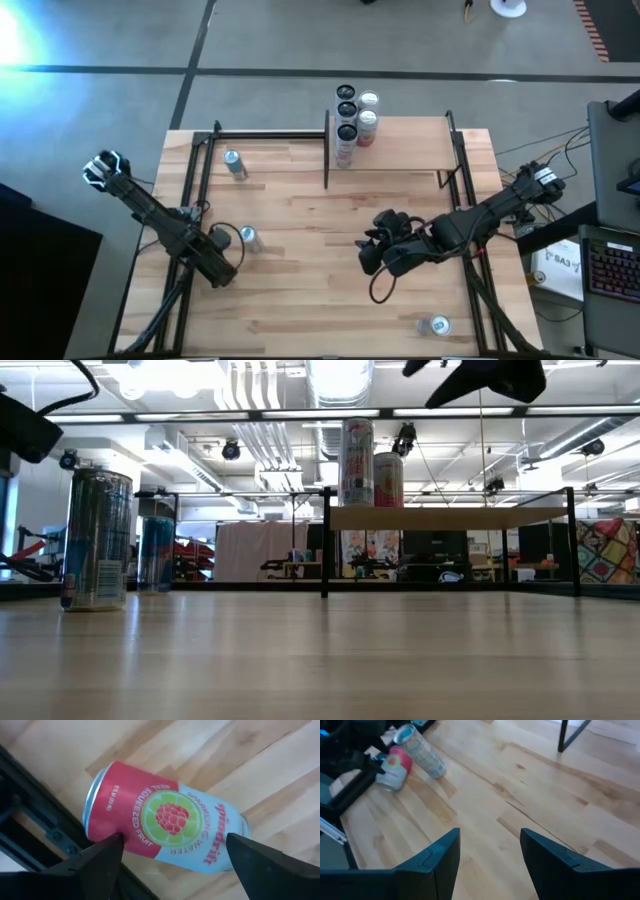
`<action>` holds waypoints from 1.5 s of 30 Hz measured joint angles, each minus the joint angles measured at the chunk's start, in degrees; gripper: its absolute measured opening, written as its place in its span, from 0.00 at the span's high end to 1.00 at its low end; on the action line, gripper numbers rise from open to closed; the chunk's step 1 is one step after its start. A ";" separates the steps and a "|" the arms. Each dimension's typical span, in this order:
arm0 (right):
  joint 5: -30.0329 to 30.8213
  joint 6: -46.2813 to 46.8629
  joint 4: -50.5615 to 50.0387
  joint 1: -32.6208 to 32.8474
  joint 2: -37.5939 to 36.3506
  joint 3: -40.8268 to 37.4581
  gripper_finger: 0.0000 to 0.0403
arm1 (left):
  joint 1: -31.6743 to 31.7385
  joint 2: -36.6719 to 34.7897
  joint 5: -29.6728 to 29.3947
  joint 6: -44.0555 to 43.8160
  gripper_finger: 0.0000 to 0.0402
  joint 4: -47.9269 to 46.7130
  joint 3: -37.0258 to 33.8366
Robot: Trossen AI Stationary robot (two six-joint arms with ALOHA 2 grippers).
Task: Place canned beverage on shelf
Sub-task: Put the pink and white soda can aligned with the other pink soda can on the shelf
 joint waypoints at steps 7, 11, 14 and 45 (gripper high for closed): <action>-0.39 0.59 -1.86 -0.02 -0.33 0.00 0.51 | -0.02 -0.22 -1.87 -0.80 0.18 8.03 0.60; -0.42 -0.44 -1.88 -0.38 -0.33 0.00 0.51 | -0.02 1.37 -5.45 -1.14 0.20 6.68 3.80; -0.38 -0.99 -1.88 -0.55 -0.33 0.00 0.51 | -0.04 2.60 -6.84 -1.53 0.21 4.59 6.22; -2.21 -2.82 -2.04 -1.23 -3.02 0.00 0.51 | -1.67 29.53 -13.49 12.15 0.21 11.86 28.31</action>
